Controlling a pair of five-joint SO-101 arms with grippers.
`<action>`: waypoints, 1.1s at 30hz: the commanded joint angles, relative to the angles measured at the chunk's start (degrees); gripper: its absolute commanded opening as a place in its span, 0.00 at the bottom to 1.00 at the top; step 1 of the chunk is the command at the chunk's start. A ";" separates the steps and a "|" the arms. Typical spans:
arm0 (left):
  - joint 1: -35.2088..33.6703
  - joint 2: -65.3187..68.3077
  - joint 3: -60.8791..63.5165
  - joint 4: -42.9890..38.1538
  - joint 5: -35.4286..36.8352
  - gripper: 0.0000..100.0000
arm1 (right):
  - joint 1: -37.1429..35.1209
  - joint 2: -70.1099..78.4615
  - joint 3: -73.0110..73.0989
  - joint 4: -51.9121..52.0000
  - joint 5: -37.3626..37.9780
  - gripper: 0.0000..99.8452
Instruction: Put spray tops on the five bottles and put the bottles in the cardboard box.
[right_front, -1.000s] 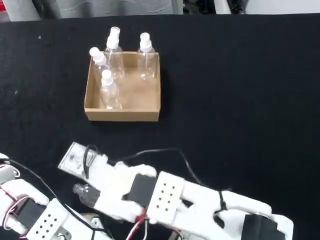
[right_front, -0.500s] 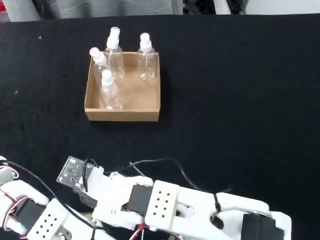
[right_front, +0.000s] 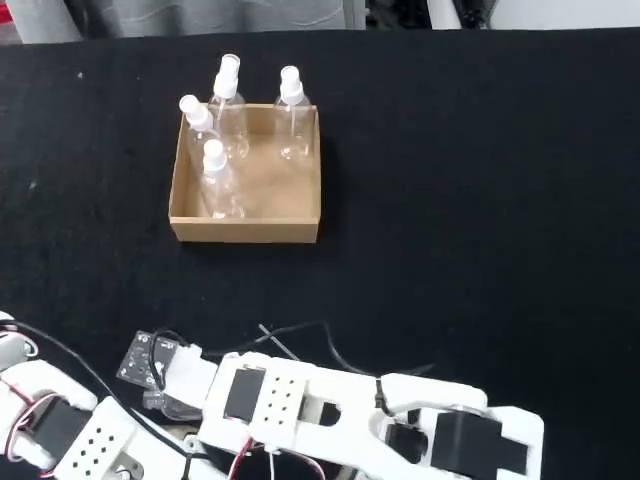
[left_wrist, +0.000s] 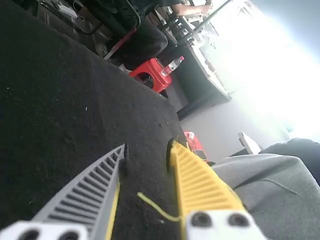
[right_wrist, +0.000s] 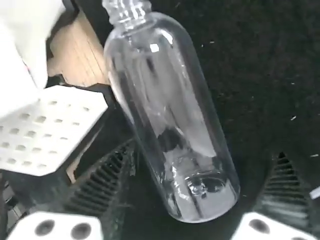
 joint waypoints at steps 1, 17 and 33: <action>-0.66 -0.35 1.10 -1.23 0.44 0.13 | 0.35 -0.22 -4.53 -0.79 0.97 0.26; -0.48 -0.35 1.10 -1.05 0.44 0.13 | 9.05 -0.31 -12.97 7.12 7.12 0.10; 0.13 -0.26 1.10 -0.88 0.44 0.13 | 16.35 -10.68 -16.31 17.49 12.57 0.10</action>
